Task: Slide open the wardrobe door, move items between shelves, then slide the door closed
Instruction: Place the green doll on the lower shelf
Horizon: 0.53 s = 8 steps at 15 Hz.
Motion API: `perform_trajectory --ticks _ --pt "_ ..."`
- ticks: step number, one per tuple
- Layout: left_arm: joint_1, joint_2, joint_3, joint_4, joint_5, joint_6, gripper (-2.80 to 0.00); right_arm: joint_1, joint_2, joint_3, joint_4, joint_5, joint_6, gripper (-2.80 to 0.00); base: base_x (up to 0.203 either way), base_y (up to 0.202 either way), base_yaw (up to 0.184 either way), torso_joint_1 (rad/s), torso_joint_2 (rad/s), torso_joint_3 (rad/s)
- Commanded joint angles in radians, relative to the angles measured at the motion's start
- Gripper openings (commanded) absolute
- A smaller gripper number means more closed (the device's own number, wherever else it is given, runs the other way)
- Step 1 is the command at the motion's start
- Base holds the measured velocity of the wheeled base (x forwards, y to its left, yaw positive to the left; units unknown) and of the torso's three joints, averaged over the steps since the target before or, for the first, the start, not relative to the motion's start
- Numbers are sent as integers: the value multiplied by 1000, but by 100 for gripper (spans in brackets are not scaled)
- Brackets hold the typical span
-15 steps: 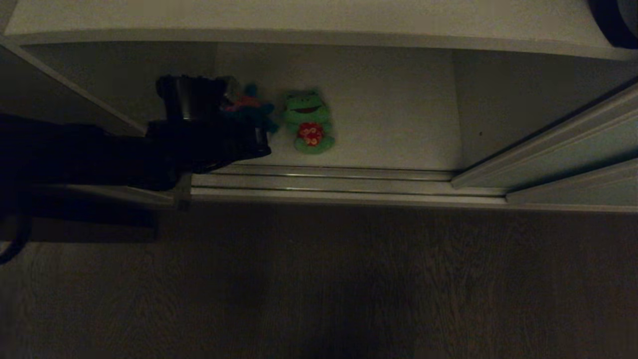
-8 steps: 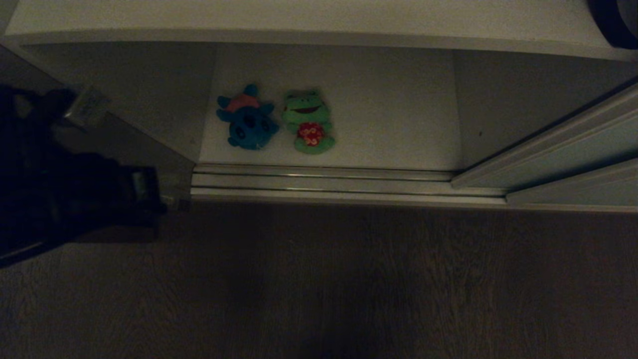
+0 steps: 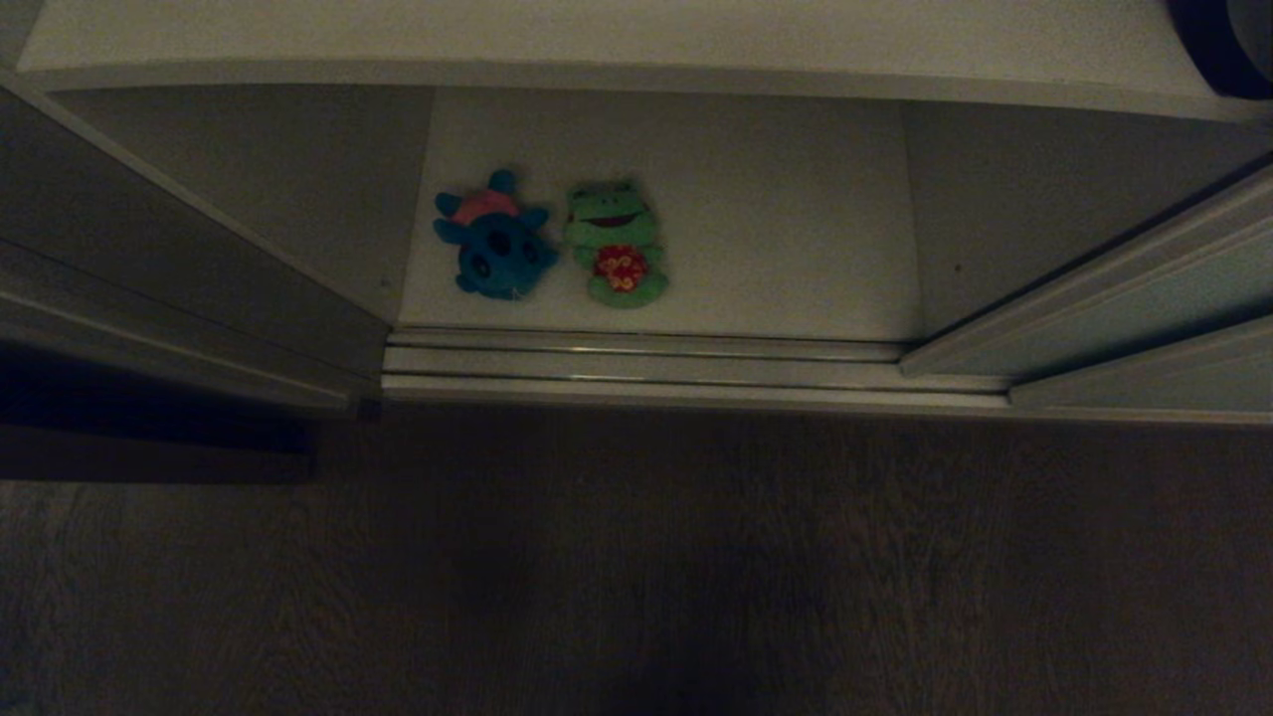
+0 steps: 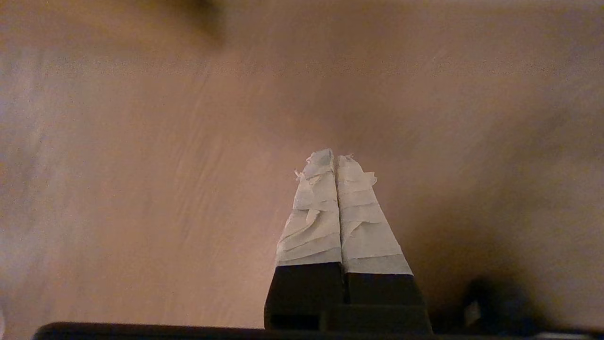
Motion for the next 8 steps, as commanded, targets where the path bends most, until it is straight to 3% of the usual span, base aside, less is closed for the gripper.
perform_trajectory --ticks 1,3,5,6,8 --pt "18 -107 116 -2 24 0 -280 0 -1 0 -1 0 0 -280 0 0 0 0 0 0" --pt "24 -100 177 -96 -25 64 -280 0 -1 0 -1 0 0 -280 0 0 0 0 0 0" --pt "36 -102 175 -115 -39 83 -280 0 -1 0 -1 0 0 -280 0 0 0 0 0 0" --pt "91 -107 171 -116 -61 92 -280 0 -1 0 -1 0 0 -280 0 0 0 0 0 0" --pt "187 -118 192 -151 -180 115 -280 0 -1 0 -1 0 0 -280 0 0 0 0 0 0"
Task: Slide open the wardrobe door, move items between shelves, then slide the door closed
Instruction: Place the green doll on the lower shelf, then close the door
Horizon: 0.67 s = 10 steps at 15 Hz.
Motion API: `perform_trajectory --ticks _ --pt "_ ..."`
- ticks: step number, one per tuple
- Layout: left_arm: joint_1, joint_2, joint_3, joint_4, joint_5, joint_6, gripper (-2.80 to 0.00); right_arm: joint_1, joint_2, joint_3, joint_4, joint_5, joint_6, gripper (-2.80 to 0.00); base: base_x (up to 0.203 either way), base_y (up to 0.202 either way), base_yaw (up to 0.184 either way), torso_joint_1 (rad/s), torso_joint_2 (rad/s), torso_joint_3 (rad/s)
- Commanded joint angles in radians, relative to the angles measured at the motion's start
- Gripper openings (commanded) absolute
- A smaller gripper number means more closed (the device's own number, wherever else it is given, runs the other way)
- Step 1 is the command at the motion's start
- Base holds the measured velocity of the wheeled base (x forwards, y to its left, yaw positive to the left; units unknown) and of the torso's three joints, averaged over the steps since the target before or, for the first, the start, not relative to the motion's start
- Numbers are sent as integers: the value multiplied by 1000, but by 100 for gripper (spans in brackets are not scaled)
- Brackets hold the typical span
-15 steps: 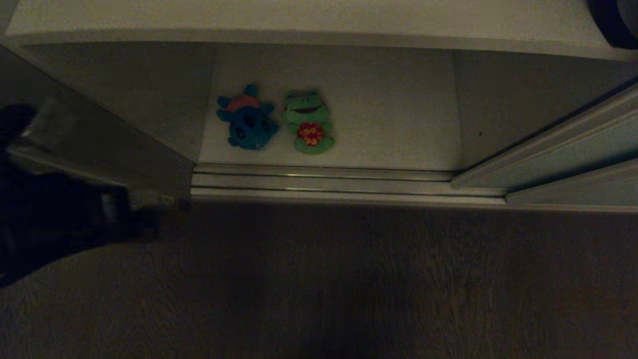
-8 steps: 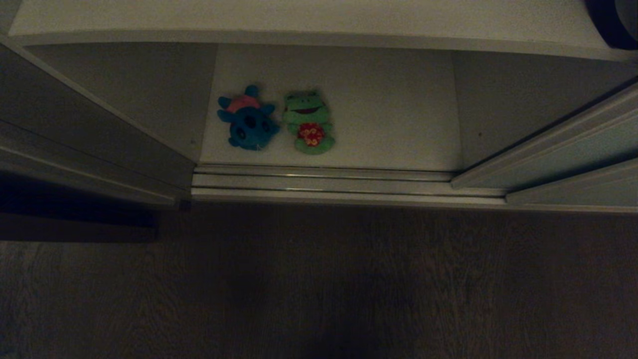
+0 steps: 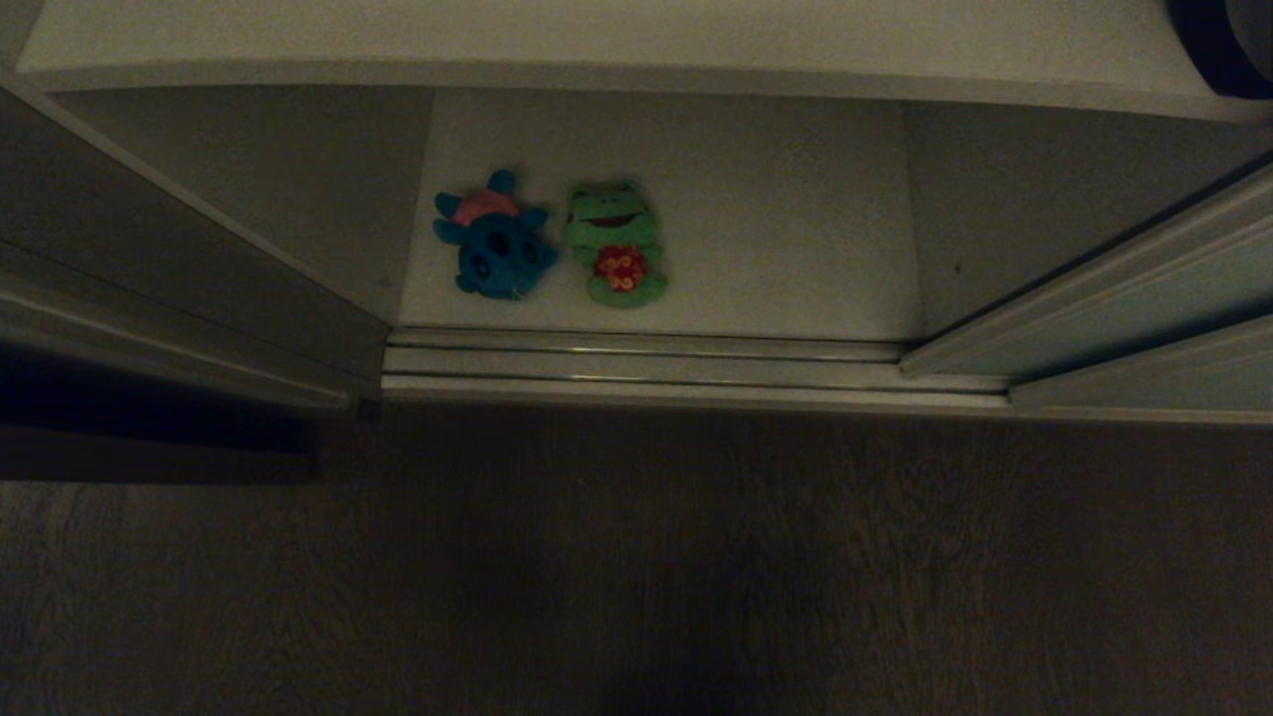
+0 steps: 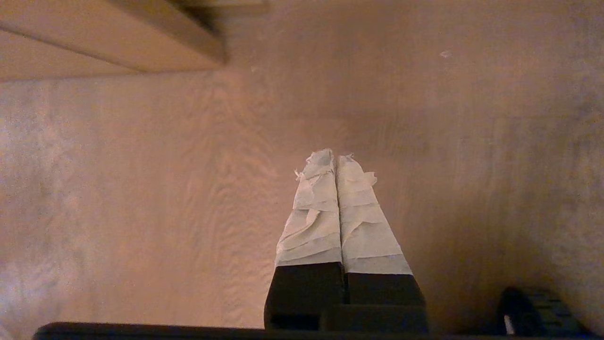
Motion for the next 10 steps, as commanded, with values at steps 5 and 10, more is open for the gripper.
perform_trajectory --ticks 5,10 --pt "10 -276 137 -40 -41 20 -280 0 -1 0 0 0 0 -280 0 0 0 0 0 0" --pt "2 -267 181 -65 -40 -8 -280 0 -1 0 0 0 1 -280 0 0 0 0 0 0"
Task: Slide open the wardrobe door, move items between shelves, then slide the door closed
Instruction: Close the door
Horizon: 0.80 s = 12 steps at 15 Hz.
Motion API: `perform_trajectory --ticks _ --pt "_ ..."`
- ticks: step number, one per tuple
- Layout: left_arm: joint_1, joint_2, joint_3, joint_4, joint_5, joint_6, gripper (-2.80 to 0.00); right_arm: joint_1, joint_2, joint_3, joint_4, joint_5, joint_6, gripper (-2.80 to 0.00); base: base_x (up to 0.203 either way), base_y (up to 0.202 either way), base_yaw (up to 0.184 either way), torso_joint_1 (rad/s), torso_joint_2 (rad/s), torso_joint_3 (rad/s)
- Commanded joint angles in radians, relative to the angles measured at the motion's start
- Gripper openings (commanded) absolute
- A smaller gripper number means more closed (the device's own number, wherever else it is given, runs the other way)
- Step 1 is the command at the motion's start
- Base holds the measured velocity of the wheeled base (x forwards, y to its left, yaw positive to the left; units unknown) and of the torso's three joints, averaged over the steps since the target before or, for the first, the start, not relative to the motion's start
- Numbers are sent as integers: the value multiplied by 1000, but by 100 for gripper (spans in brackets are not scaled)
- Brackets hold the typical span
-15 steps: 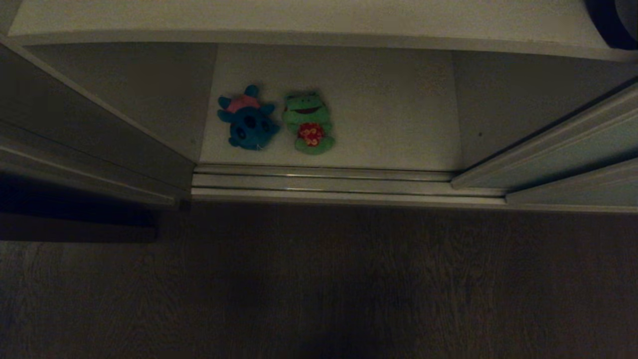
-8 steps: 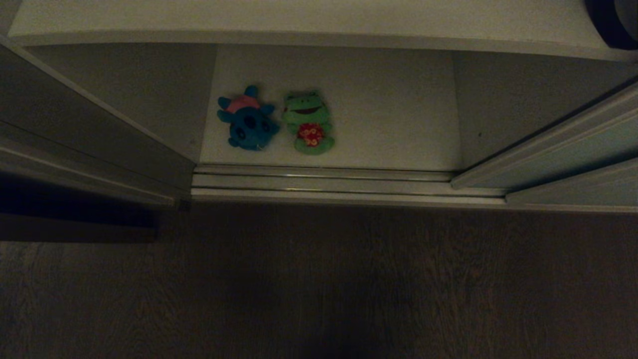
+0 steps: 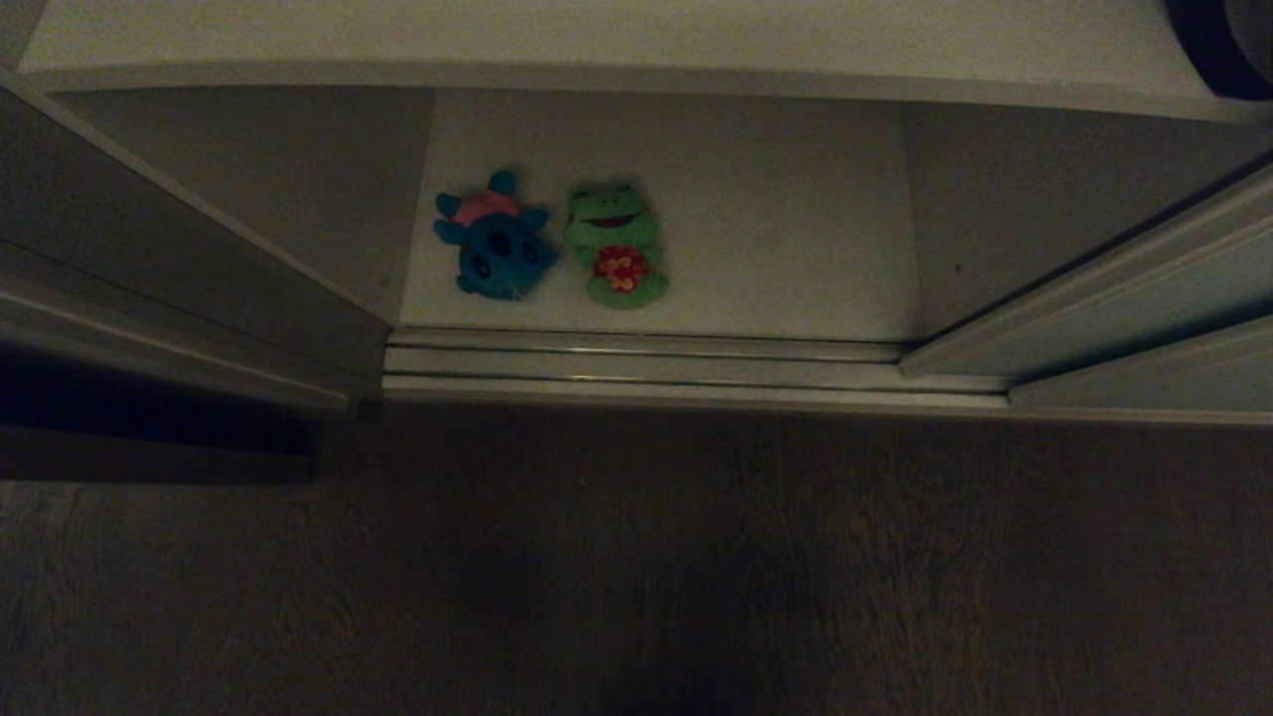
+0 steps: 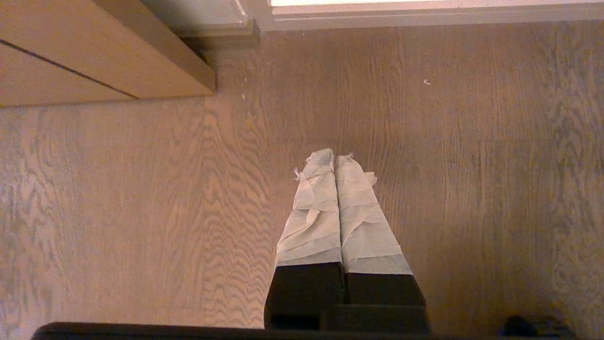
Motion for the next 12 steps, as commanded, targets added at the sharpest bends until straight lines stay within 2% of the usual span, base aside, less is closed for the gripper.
perform_trajectory --ticks 1,6,12 --pt "0 -5 4 1 0 3 -280 0 -1 0 0 0 -1 -280 0 0 0 0 0 0" --pt "1 -5 2 4 -2 3 -280 0 -1 0 0 0 0 -280 0 0 0 0 0 0" --pt "1 -5 4 4 4 -8 -280 0 -1 0 0 0 -1 -280 0 0 0 0 2 166"
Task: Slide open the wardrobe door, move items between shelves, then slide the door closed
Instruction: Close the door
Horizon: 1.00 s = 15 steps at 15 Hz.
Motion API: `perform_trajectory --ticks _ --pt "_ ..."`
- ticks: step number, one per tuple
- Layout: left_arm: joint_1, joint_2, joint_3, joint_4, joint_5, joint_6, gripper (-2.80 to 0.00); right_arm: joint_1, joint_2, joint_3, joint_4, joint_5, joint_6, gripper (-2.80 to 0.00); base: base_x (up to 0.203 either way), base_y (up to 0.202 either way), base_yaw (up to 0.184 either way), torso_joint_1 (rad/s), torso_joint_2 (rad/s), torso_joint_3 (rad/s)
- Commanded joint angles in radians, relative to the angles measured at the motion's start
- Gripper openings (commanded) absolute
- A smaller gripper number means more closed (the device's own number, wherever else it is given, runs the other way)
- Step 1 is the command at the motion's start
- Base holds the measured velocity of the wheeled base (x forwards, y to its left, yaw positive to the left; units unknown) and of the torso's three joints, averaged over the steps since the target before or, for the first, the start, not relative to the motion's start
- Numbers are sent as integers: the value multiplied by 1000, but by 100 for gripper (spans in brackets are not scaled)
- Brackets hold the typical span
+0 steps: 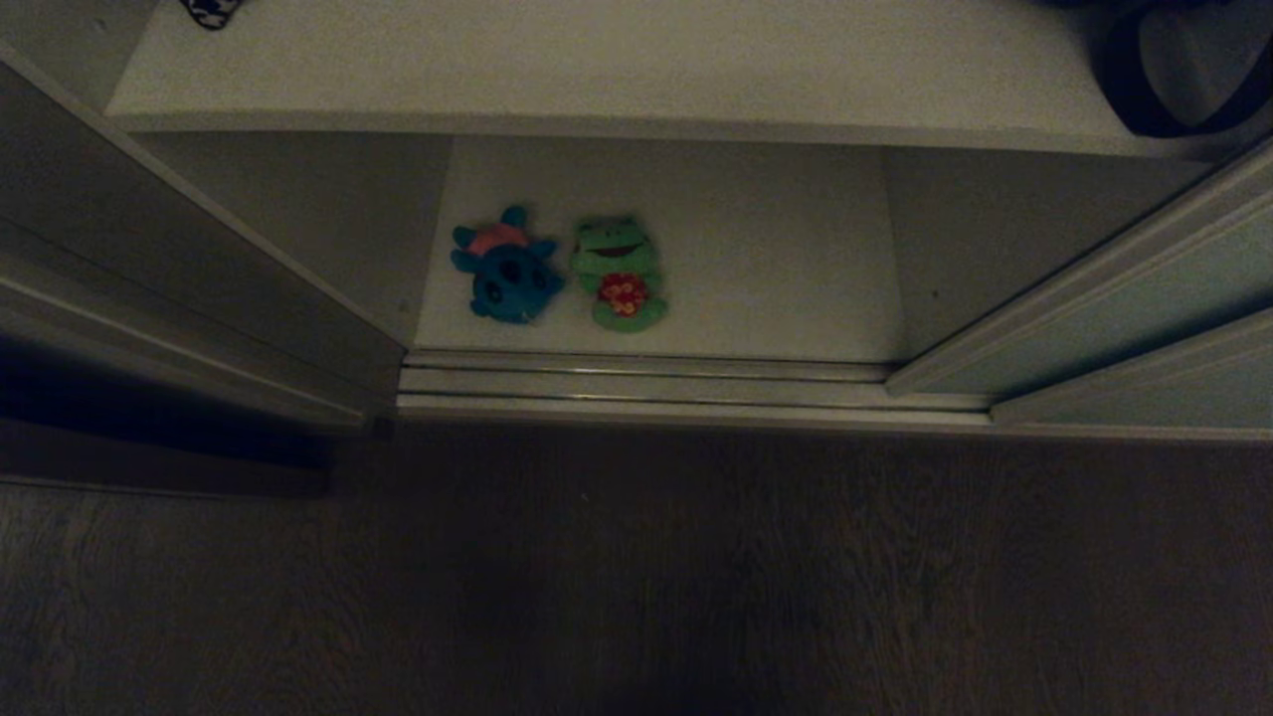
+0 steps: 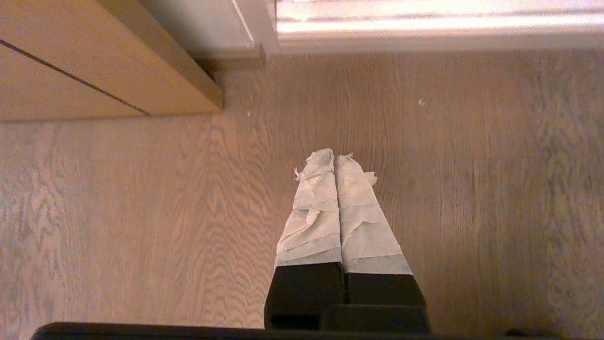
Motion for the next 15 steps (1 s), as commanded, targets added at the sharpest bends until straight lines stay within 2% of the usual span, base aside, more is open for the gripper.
perform_trajectory --ticks 1,15 --pt "1 7 -2 -1 1 -3 -280 0 -1 0 0 0 0 -280 0 0 0 2 -2 197" --pt "1 5 0 -3 4 -5 -280 0 -1 0 0 0 0 -280 0 0 0 1 2 205"
